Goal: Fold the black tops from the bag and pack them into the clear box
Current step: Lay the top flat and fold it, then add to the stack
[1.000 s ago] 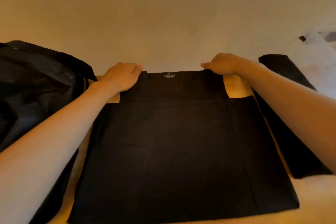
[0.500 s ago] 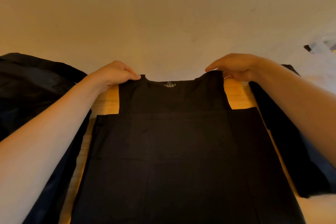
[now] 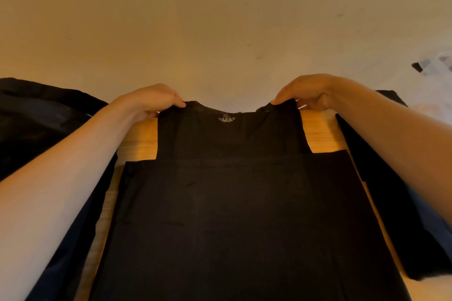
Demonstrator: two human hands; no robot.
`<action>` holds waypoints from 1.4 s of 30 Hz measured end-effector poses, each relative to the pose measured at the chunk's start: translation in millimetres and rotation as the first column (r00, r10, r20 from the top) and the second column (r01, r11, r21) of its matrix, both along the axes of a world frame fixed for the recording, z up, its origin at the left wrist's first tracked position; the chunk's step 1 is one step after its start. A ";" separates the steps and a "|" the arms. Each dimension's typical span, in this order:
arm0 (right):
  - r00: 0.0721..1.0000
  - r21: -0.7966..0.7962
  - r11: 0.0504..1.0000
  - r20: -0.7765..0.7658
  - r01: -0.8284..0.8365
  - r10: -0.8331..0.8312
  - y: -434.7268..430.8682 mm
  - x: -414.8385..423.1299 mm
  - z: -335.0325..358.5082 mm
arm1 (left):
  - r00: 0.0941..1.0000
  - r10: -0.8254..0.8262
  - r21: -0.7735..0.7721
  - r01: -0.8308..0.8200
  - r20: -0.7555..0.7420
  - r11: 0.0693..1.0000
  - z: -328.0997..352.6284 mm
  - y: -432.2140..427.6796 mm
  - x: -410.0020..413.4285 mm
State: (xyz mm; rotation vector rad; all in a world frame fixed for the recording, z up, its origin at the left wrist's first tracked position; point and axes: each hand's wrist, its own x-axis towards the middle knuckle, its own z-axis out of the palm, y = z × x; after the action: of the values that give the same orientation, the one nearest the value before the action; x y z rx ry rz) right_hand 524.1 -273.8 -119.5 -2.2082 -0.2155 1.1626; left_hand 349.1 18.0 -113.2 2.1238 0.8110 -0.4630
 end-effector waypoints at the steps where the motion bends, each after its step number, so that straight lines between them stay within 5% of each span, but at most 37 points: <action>1: 1.000 0.004 1.000 -0.019 -0.001 0.001 -0.3 1.4 -0.6 | 1.000 0.020 -0.045 -0.019 0.022 0.999 0.1 0.6 -0.1; 16: 0.975 0.331 0.919 -0.006 0.212 -0.223 -4.3 -11.6 5.9 | 0.836 0.342 -0.394 -0.168 0.429 0.904 6.5 -8.7 -19.5; 27: 0.947 0.427 0.901 0.254 0.075 -0.199 -9.5 -23.1 3.5 | 0.759 0.145 -0.045 -0.151 0.635 0.988 3.8 -15.0 -31.6; 42: 0.825 0.543 0.823 0.534 -0.168 -0.184 -54.3 -83.6 65.0 | 0.621 0.051 0.041 -0.133 0.782 0.990 46.4 -42.9 -97.9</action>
State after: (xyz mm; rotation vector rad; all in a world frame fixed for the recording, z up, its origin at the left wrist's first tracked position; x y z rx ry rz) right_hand 440.6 -328.1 -54.5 -1.9193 -0.7078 0.3055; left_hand 251.3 -24.9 -66.8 2.0516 0.4094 0.5742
